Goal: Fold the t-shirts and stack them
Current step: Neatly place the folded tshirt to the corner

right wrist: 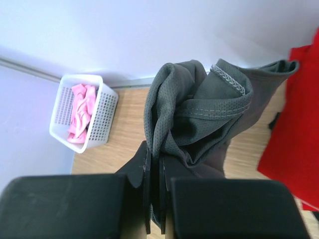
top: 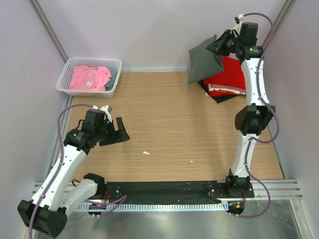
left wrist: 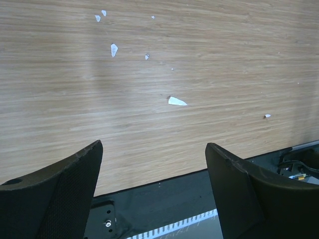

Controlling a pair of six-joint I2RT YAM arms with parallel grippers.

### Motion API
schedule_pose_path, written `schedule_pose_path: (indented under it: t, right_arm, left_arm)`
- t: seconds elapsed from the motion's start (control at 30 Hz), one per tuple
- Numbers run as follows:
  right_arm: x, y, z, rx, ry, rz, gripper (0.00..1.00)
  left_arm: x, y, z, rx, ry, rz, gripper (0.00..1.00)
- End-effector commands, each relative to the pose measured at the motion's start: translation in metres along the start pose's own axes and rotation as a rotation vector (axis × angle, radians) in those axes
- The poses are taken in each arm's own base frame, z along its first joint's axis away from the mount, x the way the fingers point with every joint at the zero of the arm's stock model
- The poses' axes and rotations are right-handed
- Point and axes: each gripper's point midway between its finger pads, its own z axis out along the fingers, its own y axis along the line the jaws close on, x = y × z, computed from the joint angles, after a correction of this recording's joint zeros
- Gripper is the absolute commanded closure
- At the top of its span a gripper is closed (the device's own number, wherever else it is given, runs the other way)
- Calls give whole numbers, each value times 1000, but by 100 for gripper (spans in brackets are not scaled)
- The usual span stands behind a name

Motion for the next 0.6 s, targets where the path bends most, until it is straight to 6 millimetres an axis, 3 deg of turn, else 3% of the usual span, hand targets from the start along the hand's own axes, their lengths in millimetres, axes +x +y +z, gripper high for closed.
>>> schedule_pose_path:
  t: [0.0,0.17,0.27,0.37,0.4,0.57]
  right_arm:
    - [-27,1,-17,-45,-56,-40,99]
    - [-43,-22,-19,-54,-79,-5,99]
    - [-41,-38,-19,-49,-66,16,99]
    - [-38,-62,-17,-32,-49,38,99]
    - [-38,-78,-16,-16,-48,56,99]
    - [-49,-124,-21,-7,-72,123,99]
  left_arm:
    - [-8,-5,-1,22,-37,2,16]
    - [-8,-4,0,20,-33,0,17]
    - [-7,-4,2,16,-27,0,17]
    - [-7,-4,3,13,-21,-1,17]
    - [-6,-4,3,16,-20,-1,17]
    - [-6,-4,4,15,-17,-2,18]
